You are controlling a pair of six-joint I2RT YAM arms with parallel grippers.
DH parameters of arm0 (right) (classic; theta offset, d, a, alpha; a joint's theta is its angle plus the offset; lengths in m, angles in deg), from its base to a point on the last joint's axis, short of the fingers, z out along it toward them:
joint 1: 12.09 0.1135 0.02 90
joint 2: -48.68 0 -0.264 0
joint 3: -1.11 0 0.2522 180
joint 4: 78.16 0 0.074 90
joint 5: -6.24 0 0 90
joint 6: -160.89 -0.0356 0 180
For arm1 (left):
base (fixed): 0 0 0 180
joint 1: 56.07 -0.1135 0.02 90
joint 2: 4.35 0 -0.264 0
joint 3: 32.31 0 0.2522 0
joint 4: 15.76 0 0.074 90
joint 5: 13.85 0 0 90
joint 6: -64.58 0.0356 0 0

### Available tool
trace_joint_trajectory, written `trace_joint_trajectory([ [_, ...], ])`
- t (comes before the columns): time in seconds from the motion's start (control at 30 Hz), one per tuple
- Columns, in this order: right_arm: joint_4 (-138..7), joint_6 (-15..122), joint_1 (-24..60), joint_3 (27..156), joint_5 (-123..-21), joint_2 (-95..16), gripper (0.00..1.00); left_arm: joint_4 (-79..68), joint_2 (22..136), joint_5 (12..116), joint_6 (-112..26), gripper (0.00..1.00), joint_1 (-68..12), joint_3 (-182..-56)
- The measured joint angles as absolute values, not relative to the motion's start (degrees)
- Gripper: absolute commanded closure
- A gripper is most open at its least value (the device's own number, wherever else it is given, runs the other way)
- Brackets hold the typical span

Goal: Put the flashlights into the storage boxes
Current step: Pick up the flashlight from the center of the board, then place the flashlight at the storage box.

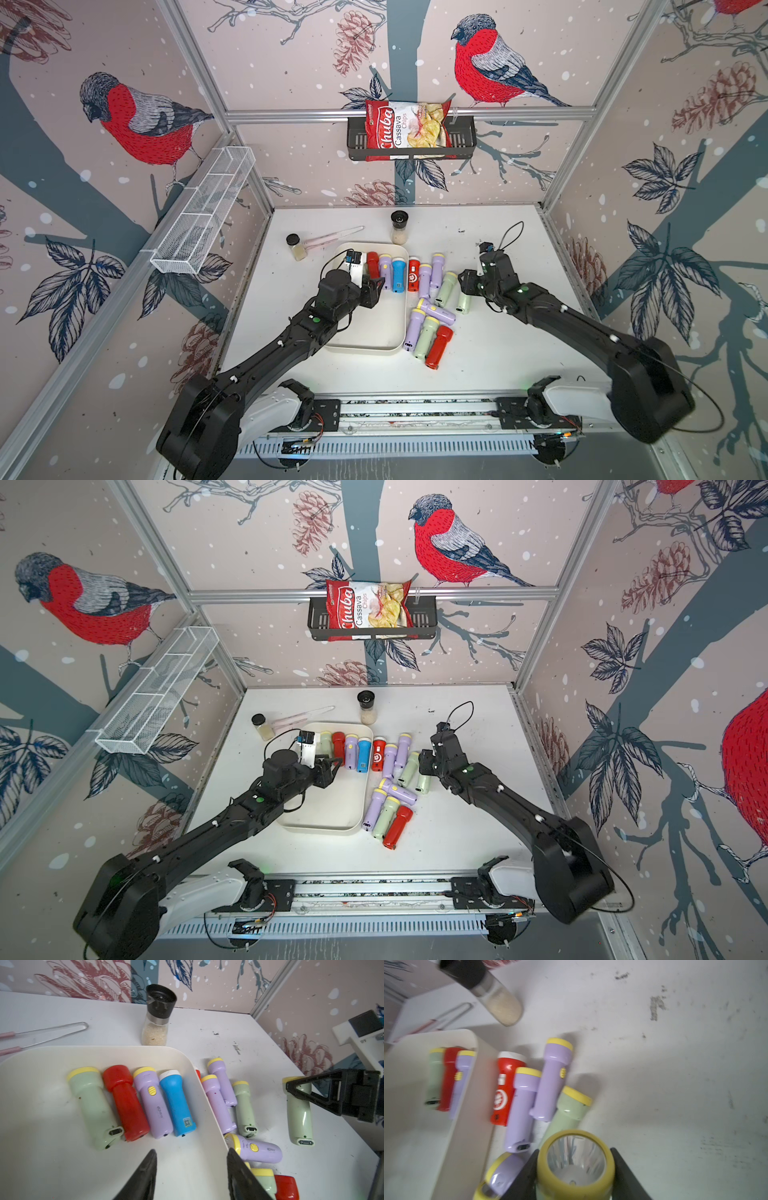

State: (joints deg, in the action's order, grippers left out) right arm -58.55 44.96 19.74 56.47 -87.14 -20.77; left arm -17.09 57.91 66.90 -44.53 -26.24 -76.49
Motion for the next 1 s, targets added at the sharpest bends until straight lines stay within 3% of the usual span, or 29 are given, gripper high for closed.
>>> trace_joint_trajectory([
  [0.37,-74.66,41.77,33.03,47.62,-89.85,-11.37,0.62,-28.79,60.53,53.83,-44.57,0.46,-25.76,-74.91],
  [1.0,-84.58,41.03,38.78,48.89,-90.81,-16.03,0.62,-31.50,70.02,46.57,-43.50,0.45,-19.60,-78.65],
])
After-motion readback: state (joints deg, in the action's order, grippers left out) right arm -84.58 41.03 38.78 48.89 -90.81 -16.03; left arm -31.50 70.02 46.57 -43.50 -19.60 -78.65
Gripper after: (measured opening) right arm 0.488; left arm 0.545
